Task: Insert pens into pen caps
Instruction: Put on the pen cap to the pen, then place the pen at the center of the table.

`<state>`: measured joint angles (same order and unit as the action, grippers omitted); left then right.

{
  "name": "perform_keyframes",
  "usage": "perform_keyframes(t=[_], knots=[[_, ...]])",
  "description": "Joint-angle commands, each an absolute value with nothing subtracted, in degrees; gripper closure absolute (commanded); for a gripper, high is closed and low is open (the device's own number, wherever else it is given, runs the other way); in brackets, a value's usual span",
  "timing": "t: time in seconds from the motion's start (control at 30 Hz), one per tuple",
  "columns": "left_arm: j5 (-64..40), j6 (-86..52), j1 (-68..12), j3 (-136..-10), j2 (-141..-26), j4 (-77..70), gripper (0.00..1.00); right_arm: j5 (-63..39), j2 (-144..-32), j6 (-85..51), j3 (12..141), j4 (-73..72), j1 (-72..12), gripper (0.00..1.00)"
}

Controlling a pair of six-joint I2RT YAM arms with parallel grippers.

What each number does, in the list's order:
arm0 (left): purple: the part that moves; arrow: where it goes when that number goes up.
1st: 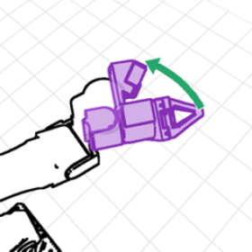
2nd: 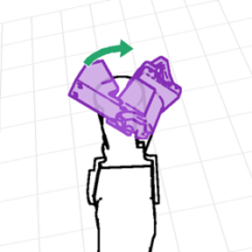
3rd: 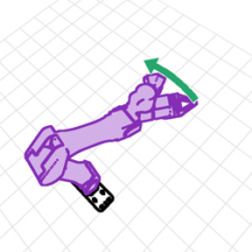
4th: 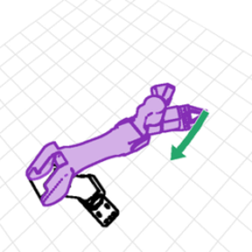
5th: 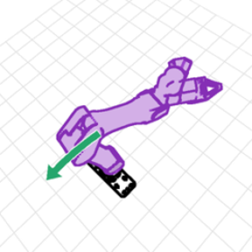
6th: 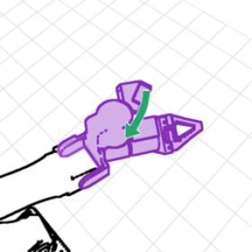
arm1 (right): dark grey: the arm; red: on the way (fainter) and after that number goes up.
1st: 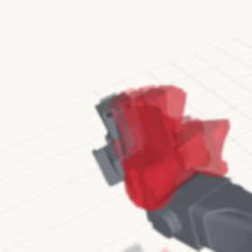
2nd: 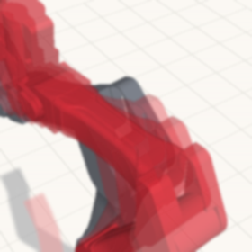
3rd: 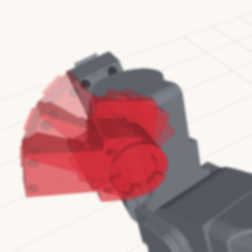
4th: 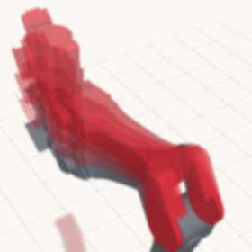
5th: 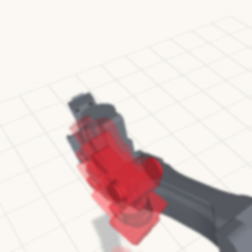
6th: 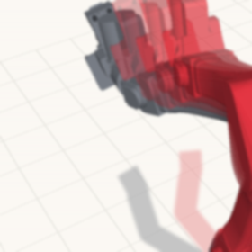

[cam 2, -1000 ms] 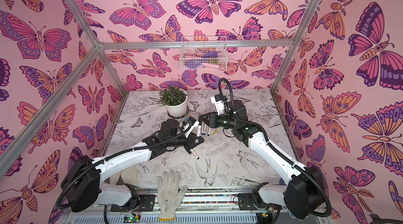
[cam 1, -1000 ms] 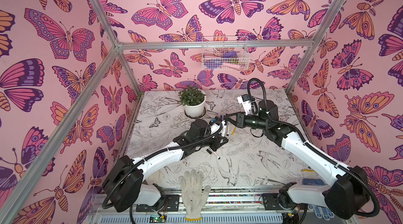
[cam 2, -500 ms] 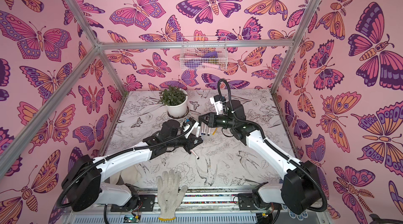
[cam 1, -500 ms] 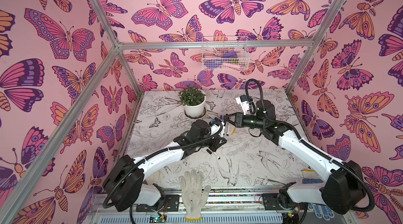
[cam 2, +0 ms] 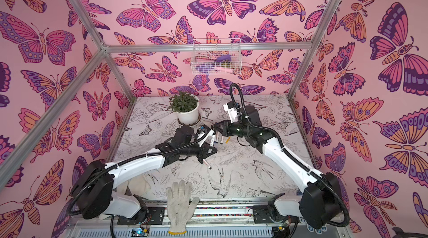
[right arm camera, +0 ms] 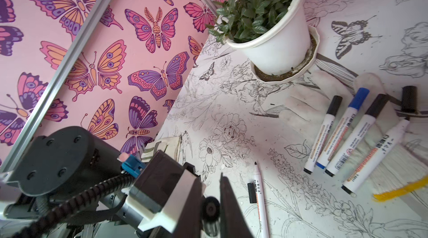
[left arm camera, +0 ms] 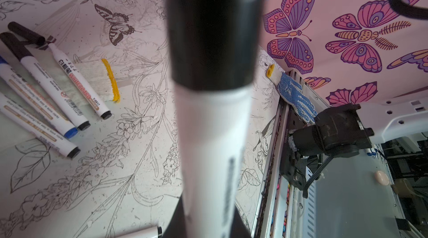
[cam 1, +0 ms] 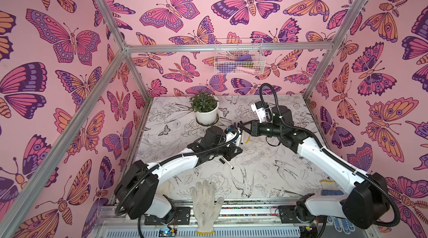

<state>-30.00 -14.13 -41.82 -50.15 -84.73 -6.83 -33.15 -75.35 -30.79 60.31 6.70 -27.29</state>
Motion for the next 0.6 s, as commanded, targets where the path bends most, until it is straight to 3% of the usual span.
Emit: perform_keyframes(t=[0.0,0.1,0.17,0.43,0.57], knots=[[-30.0,-15.4,-40.8,-50.6,-87.9,-13.0,1.00,-30.6,-73.6,-35.7,61.2,5.7,-25.0,0.44],[-30.2,-18.0,-40.5,-48.5,-90.1,-16.4,1.00,-23.1,-69.4,-38.2,59.3,-0.4,-22.2,0.31],[-30.4,-19.9,-40.0,-47.8,-91.6,-18.8,1.00,-16.9,-67.1,-36.9,58.5,-0.2,-21.8,0.26],[-31.9,-28.8,-33.2,-50.7,-100.0,-21.4,1.00,-14.7,-66.9,-35.6,57.0,4.3,-21.8,0.27],[-26.9,-26.3,-31.4,-53.9,-102.9,-13.6,1.00,-16.1,-67.2,-36.3,56.4,3.5,-21.9,0.29]])
